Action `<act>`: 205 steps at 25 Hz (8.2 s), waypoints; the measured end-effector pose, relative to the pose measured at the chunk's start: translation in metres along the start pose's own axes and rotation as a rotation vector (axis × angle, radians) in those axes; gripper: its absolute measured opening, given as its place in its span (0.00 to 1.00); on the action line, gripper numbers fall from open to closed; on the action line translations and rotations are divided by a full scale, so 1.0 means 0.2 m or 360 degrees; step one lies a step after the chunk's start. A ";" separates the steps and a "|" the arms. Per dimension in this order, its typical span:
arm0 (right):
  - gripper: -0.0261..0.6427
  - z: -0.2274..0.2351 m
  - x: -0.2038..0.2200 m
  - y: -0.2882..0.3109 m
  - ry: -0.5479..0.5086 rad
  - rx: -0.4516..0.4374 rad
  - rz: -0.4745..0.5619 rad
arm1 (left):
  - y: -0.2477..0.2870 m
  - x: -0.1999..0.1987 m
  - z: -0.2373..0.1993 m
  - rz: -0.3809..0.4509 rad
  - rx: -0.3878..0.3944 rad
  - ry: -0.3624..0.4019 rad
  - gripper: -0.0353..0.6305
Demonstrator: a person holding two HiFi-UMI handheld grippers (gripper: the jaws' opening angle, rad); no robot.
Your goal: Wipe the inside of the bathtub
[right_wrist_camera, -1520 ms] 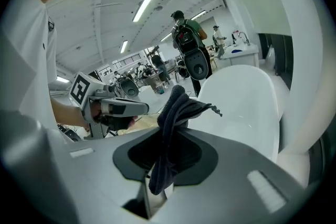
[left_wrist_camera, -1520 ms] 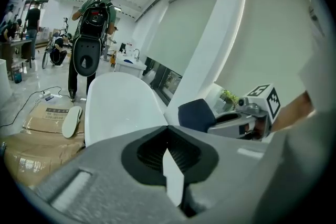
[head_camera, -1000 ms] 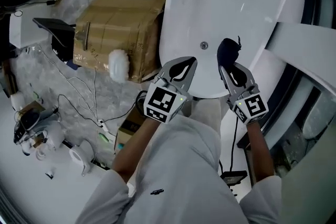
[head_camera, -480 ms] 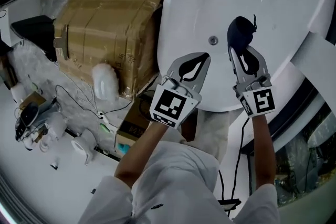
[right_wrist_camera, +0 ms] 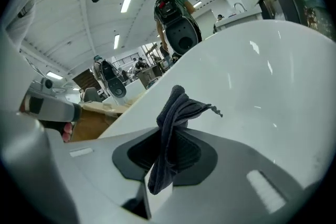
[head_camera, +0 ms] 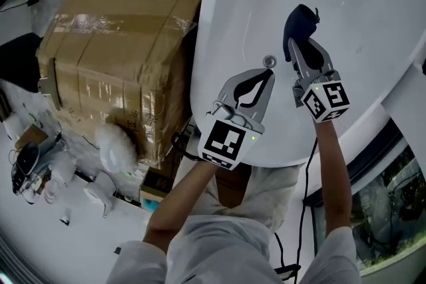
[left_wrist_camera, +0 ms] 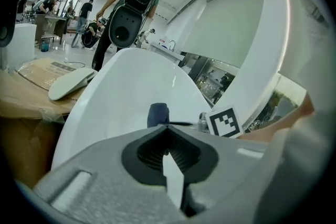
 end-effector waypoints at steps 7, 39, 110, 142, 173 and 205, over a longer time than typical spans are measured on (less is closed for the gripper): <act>0.12 0.13 0.31 0.41 0.0173 0.0070 -0.0115 | 0.16 0.06 -0.22 -0.0065 0.0007 0.0016 0.05; 0.12 0.52 0.97 1.25 0.0357 0.0252 -0.0391 | 0.71 0.30 -0.52 -0.0202 0.0033 -0.0045 0.05; 0.12 -0.02 0.12 0.98 0.0127 -0.0575 -0.0048 | 0.53 0.81 -0.53 -0.0150 -0.0330 -0.0432 0.05; 0.12 0.23 0.72 0.87 0.0508 -0.0317 -0.0097 | 0.34 0.72 -0.57 -0.0054 -0.0366 -0.0429 0.05; 0.12 0.17 1.28 1.23 0.0898 -0.0206 -0.0448 | 0.29 0.74 -0.60 -0.0096 -0.0277 -0.0368 0.05; 0.12 -0.14 0.51 0.93 0.0704 -0.0649 -0.0044 | 0.15 0.69 -0.42 -0.0054 -0.0358 -0.0372 0.05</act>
Point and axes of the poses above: the fingertips, and each gripper's own axes: y forward along the fingers, z to its right, x out of its underside, the point moved 10 cm from there along -y, backward along the fingers, and after that the axes turned 12 degrees about -y, right-handed, at the moved point
